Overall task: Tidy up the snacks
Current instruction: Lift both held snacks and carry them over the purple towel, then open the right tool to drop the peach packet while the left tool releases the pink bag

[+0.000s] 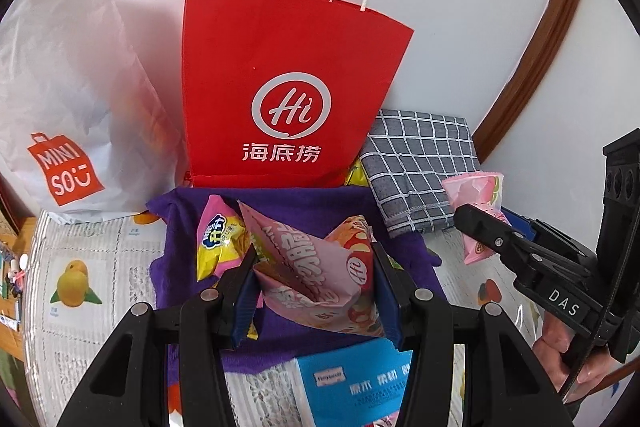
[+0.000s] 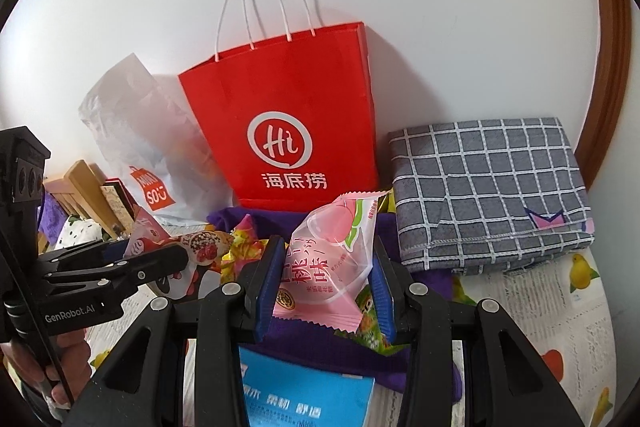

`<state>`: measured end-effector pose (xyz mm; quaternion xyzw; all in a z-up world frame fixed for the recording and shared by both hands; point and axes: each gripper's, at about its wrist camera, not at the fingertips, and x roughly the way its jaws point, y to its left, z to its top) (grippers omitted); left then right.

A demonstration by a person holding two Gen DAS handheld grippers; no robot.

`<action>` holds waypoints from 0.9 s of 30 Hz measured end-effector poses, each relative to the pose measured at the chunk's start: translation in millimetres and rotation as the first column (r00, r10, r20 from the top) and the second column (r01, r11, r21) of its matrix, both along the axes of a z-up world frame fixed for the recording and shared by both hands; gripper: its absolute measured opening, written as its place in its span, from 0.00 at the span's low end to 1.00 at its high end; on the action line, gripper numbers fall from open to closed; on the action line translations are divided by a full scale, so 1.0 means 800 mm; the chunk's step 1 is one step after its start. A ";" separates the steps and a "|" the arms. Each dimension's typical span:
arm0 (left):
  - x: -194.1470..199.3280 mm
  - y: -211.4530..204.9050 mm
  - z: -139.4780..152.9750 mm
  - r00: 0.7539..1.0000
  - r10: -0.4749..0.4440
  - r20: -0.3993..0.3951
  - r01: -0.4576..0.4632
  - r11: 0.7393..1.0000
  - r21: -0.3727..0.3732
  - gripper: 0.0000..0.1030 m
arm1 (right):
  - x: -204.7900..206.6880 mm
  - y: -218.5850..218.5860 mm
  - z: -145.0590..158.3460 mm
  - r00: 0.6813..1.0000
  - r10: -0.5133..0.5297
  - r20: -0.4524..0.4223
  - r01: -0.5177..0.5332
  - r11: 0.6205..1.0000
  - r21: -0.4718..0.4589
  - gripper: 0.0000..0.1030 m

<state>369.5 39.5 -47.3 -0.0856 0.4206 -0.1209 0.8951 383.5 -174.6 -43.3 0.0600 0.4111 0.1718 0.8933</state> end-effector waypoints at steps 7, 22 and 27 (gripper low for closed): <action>0.016 0.007 -0.026 0.999 0.015 -0.032 -0.015 1.000 -0.024 0.47 | 0.022 0.007 -0.029 0.999 0.026 -0.039 -0.027 0.999 -0.027 0.40; 0.033 0.017 -0.060 0.995 0.032 -0.097 -0.034 0.999 -0.018 0.47 | 0.067 0.007 -0.125 0.972 0.038 -0.231 -0.043 0.999 -0.015 0.40; 0.038 0.016 -0.065 0.993 0.026 -0.111 -0.029 0.999 -0.018 0.47 | 0.078 0.020 -0.145 0.963 0.047 -0.266 -0.059 0.998 -0.036 0.40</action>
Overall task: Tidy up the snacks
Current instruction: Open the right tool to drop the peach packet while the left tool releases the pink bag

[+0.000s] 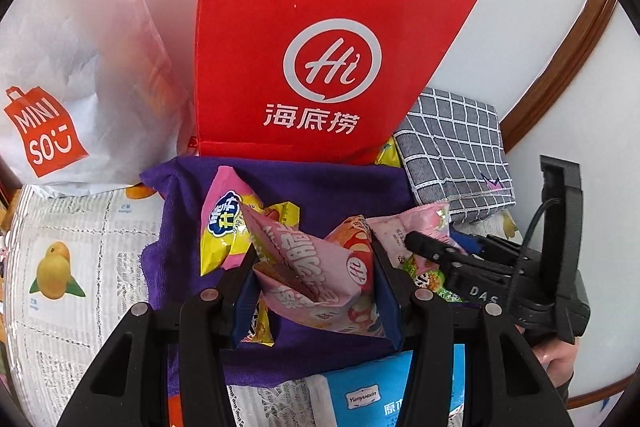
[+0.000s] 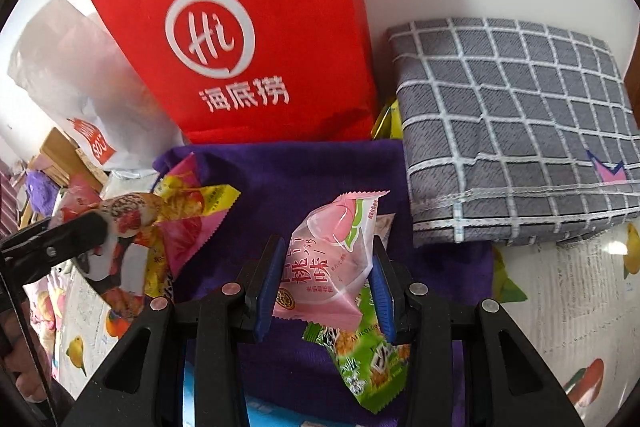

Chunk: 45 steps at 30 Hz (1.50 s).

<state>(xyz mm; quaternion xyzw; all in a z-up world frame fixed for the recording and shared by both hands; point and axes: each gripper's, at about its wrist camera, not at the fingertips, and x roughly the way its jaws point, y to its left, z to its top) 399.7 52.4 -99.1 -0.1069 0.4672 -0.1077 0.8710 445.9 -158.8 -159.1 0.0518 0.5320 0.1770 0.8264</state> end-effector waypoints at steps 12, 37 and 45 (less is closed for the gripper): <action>0.013 -0.014 -0.035 0.996 -0.010 -0.085 0.013 0.999 0.037 0.48 | -0.001 0.005 -0.005 0.999 0.013 -0.042 -0.017 0.996 -0.089 0.43; 0.022 -0.021 -0.059 0.987 0.001 -0.163 0.010 0.998 0.065 0.52 | -0.037 0.004 0.093 0.986 0.047 0.161 -0.038 0.998 -0.057 0.59; 0.017 -0.017 -0.041 0.994 0.013 -0.111 -0.008 0.999 0.049 0.76 | -0.045 0.010 0.104 0.978 0.058 0.202 -0.044 0.997 -0.070 0.60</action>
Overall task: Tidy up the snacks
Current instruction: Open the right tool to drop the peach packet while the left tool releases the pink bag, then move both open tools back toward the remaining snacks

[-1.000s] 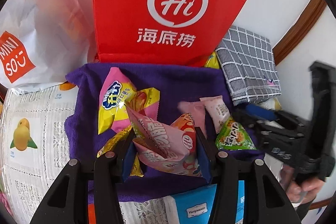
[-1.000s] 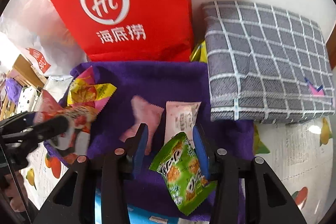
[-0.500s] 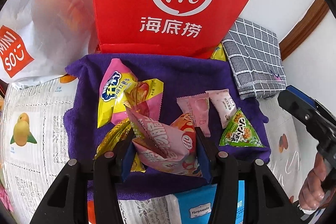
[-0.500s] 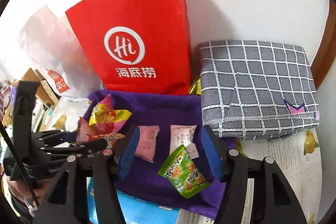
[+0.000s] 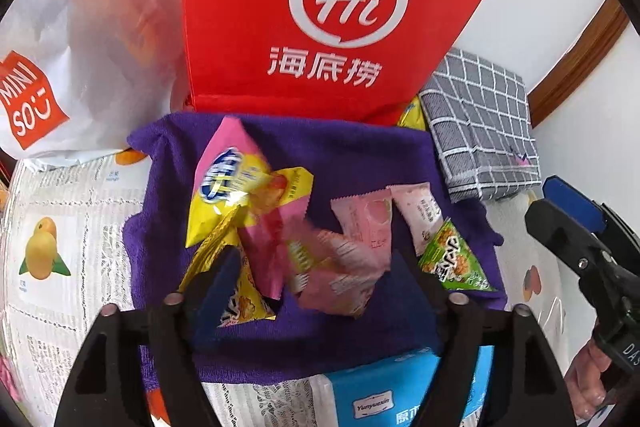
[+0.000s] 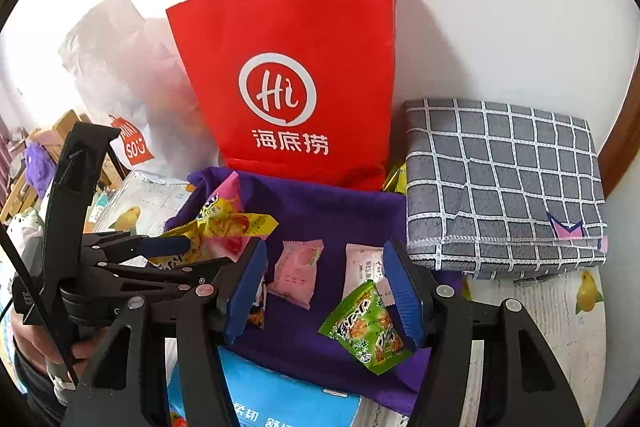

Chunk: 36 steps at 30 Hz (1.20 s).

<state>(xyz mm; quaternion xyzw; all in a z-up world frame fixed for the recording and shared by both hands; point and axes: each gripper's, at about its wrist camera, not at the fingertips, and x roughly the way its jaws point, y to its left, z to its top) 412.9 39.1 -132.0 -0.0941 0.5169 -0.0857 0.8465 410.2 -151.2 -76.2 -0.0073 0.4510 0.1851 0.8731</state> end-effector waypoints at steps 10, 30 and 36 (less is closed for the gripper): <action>-0.007 0.002 0.014 0.999 -0.002 0.043 0.003 1.000 -0.025 0.76 | -0.005 0.004 0.009 0.999 -0.023 0.024 0.022 0.999 0.048 0.75; -0.038 0.002 0.072 0.988 -0.013 0.153 0.013 1.000 -0.001 0.75 | -0.051 -0.024 0.040 0.986 -0.120 0.113 0.115 0.992 0.049 0.78; -0.085 -0.004 0.102 0.973 -0.051 0.225 0.041 0.998 0.050 0.75 | -0.106 -0.037 0.057 0.984 -0.120 0.130 0.121 0.993 0.004 0.78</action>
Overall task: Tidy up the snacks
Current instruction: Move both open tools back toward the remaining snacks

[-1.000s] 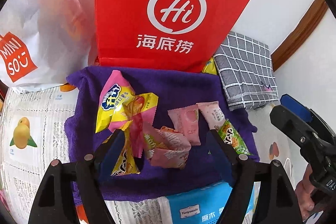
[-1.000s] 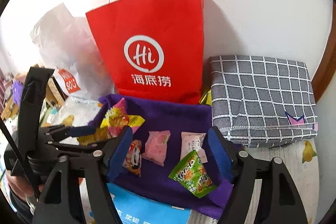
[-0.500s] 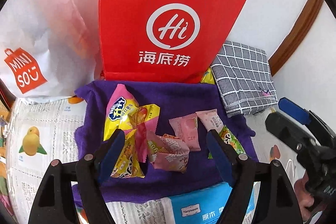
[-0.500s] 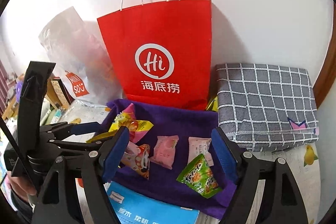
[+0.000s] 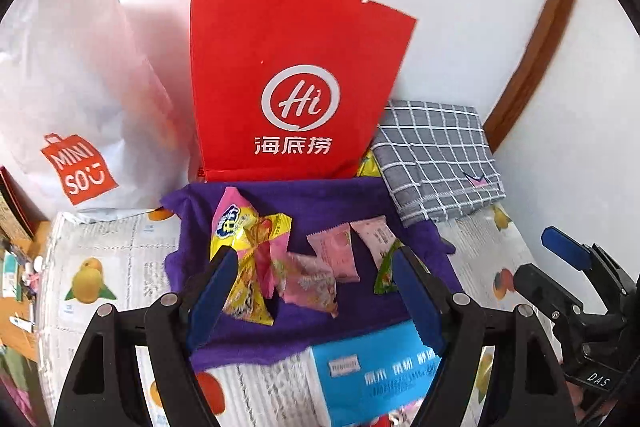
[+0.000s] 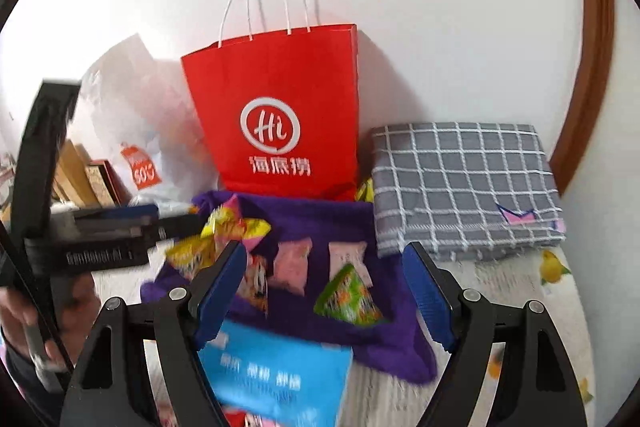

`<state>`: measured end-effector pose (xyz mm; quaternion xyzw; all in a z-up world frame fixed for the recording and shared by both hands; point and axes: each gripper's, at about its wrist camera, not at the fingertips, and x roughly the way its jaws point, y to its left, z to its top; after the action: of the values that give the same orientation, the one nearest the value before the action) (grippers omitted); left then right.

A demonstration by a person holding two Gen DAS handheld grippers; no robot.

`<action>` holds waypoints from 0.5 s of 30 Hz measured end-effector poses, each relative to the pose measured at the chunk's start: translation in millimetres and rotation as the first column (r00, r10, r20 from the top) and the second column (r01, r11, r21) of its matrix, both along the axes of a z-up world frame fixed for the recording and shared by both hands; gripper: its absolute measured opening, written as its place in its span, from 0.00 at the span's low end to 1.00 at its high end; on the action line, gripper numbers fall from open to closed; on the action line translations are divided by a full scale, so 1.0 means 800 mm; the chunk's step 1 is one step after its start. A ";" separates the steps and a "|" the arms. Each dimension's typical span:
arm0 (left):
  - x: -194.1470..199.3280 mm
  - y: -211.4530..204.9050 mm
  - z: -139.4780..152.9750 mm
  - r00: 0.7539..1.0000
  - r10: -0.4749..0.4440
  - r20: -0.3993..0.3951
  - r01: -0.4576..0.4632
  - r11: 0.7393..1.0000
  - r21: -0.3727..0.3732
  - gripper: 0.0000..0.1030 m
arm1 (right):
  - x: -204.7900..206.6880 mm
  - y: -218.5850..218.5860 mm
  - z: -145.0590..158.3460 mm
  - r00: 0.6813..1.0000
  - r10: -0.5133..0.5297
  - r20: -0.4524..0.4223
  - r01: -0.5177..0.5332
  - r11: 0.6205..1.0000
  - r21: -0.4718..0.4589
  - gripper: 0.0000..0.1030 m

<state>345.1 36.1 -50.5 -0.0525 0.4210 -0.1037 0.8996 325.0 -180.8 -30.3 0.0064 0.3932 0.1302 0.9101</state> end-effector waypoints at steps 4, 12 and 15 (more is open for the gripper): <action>-0.034 0.009 0.005 1.000 0.007 -0.004 -0.007 1.000 0.019 0.75 | -0.037 -0.005 -0.006 1.000 0.014 -0.018 -0.013 0.999 0.031 0.78; -0.107 0.046 0.005 0.999 0.037 -0.026 -0.037 0.999 0.002 0.75 | -0.100 -0.001 -0.053 0.990 0.010 -0.143 -0.005 0.999 0.034 0.73; -0.135 0.063 -0.002 0.998 0.053 -0.032 -0.053 0.999 -0.009 0.75 | -0.113 -0.010 -0.069 0.984 -0.004 -0.177 0.017 0.997 0.073 0.57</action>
<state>236.7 86.3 -52.1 -0.0695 0.4333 -0.0810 0.8949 234.4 -188.6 -85.7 0.0537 0.4674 0.1388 0.8715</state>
